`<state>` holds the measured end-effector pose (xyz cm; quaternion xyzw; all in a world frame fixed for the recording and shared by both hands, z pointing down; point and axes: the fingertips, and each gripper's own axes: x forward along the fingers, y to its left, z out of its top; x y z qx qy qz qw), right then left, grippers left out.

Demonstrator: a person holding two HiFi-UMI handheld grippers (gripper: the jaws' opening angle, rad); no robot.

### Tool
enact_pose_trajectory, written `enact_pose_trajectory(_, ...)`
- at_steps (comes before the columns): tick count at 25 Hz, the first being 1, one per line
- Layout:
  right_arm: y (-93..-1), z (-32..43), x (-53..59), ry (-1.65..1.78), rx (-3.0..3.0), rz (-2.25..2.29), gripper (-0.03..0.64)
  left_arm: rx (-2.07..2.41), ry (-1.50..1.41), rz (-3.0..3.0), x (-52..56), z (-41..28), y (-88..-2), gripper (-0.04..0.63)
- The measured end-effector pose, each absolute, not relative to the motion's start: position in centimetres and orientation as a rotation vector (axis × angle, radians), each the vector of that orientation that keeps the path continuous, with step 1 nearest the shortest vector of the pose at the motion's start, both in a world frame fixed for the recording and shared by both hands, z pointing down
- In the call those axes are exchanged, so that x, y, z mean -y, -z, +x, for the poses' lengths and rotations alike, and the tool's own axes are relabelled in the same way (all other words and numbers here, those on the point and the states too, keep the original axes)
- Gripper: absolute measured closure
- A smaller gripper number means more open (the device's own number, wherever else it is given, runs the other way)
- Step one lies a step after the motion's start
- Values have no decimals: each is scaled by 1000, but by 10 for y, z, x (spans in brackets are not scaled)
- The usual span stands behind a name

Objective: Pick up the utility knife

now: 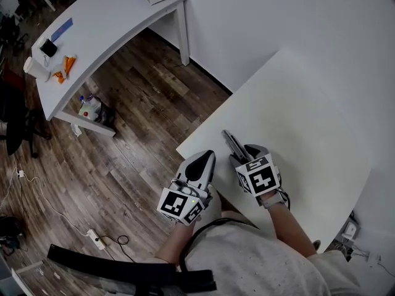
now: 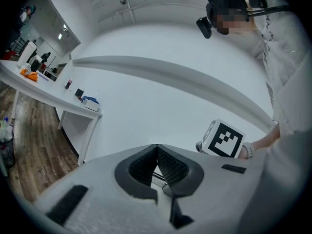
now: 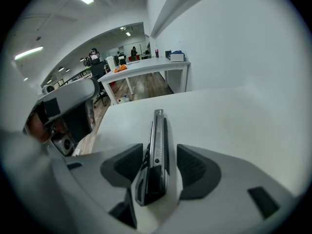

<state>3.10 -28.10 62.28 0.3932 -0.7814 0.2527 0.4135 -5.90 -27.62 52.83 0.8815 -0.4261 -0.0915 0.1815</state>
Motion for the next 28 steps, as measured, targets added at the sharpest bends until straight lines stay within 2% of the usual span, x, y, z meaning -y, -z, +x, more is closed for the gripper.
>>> enact_pose_trajectory(3, -622, 31, 282, -616, 1963, 986, 413, 1197, 259, 2481, 278, -56, -531, 589)
enact_pose_trajectory(5, -622, 29, 282, -600, 1957, 960, 451, 1196, 259, 2477, 279, -55, -534, 589)
enact_pose_trajectory(7, -623, 28, 281, -596, 1953, 926, 460, 1200, 253, 2475, 279, -56, -535, 589)
enact_pose_trajectory(18, -618, 31, 275, -595, 2006, 858, 477, 1249, 279, 2425, 280, -67, -535, 589)
enact_pose_trajectory(28, -604, 36, 273, -907, 2129, 912, 480, 1237, 276, 2427, 277, -68, -536, 589)
